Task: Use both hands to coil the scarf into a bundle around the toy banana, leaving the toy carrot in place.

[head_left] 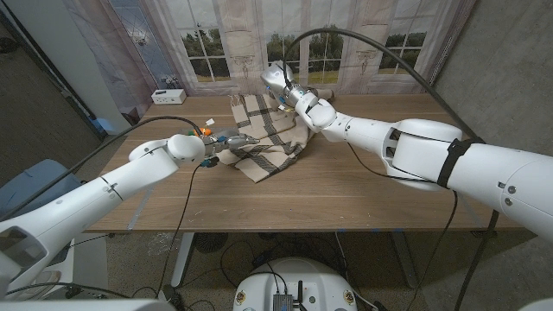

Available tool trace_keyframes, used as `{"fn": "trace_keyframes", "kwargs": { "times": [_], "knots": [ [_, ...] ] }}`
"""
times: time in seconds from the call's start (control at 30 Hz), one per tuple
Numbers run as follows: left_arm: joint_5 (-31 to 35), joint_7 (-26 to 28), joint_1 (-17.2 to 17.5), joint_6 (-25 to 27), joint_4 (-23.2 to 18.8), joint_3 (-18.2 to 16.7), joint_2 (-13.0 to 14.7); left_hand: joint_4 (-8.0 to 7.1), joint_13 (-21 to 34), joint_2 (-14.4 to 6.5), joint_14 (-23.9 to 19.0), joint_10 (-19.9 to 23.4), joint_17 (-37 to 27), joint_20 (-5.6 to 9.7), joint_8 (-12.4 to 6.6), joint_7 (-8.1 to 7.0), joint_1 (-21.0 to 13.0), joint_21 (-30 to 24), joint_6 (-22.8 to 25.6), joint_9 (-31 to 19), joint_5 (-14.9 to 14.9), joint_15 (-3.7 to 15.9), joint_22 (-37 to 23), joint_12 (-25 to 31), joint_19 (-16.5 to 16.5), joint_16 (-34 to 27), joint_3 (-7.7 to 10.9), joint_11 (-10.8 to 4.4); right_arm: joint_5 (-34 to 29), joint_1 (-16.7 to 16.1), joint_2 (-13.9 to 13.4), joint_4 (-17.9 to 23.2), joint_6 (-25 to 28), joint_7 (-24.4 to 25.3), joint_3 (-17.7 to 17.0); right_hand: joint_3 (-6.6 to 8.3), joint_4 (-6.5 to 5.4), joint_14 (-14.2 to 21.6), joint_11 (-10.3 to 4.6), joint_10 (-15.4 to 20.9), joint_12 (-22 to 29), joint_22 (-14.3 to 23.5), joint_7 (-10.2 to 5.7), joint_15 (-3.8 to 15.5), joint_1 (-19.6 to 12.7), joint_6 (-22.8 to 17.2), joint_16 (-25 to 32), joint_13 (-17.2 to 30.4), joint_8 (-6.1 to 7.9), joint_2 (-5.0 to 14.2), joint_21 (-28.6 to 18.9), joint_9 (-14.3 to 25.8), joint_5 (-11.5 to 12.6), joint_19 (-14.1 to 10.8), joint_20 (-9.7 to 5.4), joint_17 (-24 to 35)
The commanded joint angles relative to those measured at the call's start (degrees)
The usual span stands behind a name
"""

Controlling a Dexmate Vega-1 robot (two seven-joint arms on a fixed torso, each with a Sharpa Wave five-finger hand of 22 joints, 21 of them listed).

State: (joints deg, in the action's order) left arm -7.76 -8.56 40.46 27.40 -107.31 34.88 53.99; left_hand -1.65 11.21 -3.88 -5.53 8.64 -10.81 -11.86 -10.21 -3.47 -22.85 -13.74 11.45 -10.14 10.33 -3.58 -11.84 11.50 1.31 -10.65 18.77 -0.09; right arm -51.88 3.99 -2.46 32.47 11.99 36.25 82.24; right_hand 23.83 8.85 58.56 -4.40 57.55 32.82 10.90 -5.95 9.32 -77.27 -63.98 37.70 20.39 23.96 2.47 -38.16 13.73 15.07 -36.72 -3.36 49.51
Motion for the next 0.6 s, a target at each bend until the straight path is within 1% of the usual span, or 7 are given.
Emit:
{"fn": "trace_keyframes", "kwargs": {
  "times": [0.03, 0.07, 0.1, 0.4, 0.47, 0.6],
  "knots": [
    [-0.52, 0.73, 0.89, -0.57, -0.12, -0.62, 0.34, 0.03, 0.15, -0.17, 0.27, -0.13, -0.06, -0.42, -0.4, 0.25, 0.51, 0.03, 0.01, -0.19, -0.33, -0.1, -0.24, 0.48, -0.11, -0.37, -0.26, 0.25, 0.29, 4.0, 6.74, -9.3, -6.62, 3.25, 5.96, 0.49, 0.04, 0.36, -0.05, 0.89, 0.18, 0.11, 0.02, 3.96, -0.12, -0.3, -0.27, 6.53, 0.28, -0.45, -0.28, 0.3, 0.56, 0.26, -2.86, 0.46],
    [-0.56, 0.82, 0.97, -0.72, -0.05, -0.68, 0.34, 0.03, 0.15, -0.17, 0.28, -0.1, -0.05, -0.42, -0.42, 0.31, 0.57, 0.03, 0.06, -0.19, -0.32, -0.12, -0.24, 0.5, -0.11, -0.37, -0.27, 0.34, 0.34, 4.28, 7.22, -9.84, -7.07, 3.24, 6.46, 0.52, 0.04, 0.37, -0.1, 0.84, 0.15, 0.1, -0.03, 3.96, -0.09, -0.32, -0.32, 6.59, 0.28, -0.49, -0.34, 0.27, 0.6, 0.25, -2.88, 0.55],
    [-0.66, 0.83, 1.03, -0.82, 0.02, -0.74, 0.34, 0.03, 0.15, -0.17, 0.3, -0.11, -0.05, -0.42, -0.42, 0.25, 0.61, 0.04, 0.06, -0.19, -0.32, -0.09, -0.24, 0.5, -0.11, -0.36, -0.28, 0.25, 0.44, 4.52, 7.67, -10.31, -7.48, 3.15, 6.9, 0.56, 0.03, 0.4, 0.21, 0.78, 0.08, 0.09, 0.03, 3.96, -0.06, -0.37, -0.38, 6.59, 0.28, -0.51, -0.37, 0.24, 0.64, 0.32, -2.9, 0.64],
    [-0.99, 1.01, 1.31, -1.71, 0.79, -0.98, 0.29, 0.05, 0.15, -0.16, 0.32, -0.24, -0.05, -0.41, -0.41, 0.29, 0.79, 0.04, 0.0, -0.19, -0.3, -0.08, -0.24, 0.47, -0.12, -0.36, -0.33, 0.3, 1.02, 6.29, 10.12, -11.74, -9.59, 1.95, 10.11, 0.77, -0.03, 0.56, -0.29, 0.75, -0.13, 0.04, 0.04, 3.95, 0.17, -0.38, -0.72, 6.73, 0.37, -0.62, -0.55, 0.33, 0.89, 0.68, -3.08, 1.2],
    [-1.07, 1.0, 1.34, -1.86, 0.97, -1.02, 0.27, 0.05, 0.15, -0.16, 0.34, -0.21, -0.04, -0.41, -0.43, 0.28, 0.85, 0.04, 0.03, -0.19, -0.29, -0.08, -0.24, 0.49, -0.12, -0.36, -0.34, 0.51, 1.15, 6.56, 10.35, -11.71, -9.9, 2.73, 10.44, 0.84, -0.06, 0.6, -0.2, 0.86, -0.2, 0.02, -0.12, 3.95, 0.24, -0.31, -0.82, 6.68, 0.35, -0.64, -0.64, 0.34, 0.96, 0.7, -3.12, 1.36],
    [-1.08, 0.81, 1.17, -2.12, 1.39, -0.95, 0.2, 0.07, 0.15, -0.16, 0.35, -0.18, -0.04, -0.41, -0.42, 0.33, 0.95, 0.04, -0.01, -0.19, -0.28, -0.07, -0.23, 0.52, -0.13, -0.36, -0.36, 0.31, 1.36, 6.8, 10.77, -11.48, -10.4, 5.49, 10.79, 0.92, -0.05, 0.66, -0.17, 0.93, -0.27, 0.0, -0.21, 3.96, 0.32, -0.33, -0.98, 6.71, 0.37, -0.73, -0.74, 0.33, 1.07, 0.79, -3.14, 1.6]
  ]
}}
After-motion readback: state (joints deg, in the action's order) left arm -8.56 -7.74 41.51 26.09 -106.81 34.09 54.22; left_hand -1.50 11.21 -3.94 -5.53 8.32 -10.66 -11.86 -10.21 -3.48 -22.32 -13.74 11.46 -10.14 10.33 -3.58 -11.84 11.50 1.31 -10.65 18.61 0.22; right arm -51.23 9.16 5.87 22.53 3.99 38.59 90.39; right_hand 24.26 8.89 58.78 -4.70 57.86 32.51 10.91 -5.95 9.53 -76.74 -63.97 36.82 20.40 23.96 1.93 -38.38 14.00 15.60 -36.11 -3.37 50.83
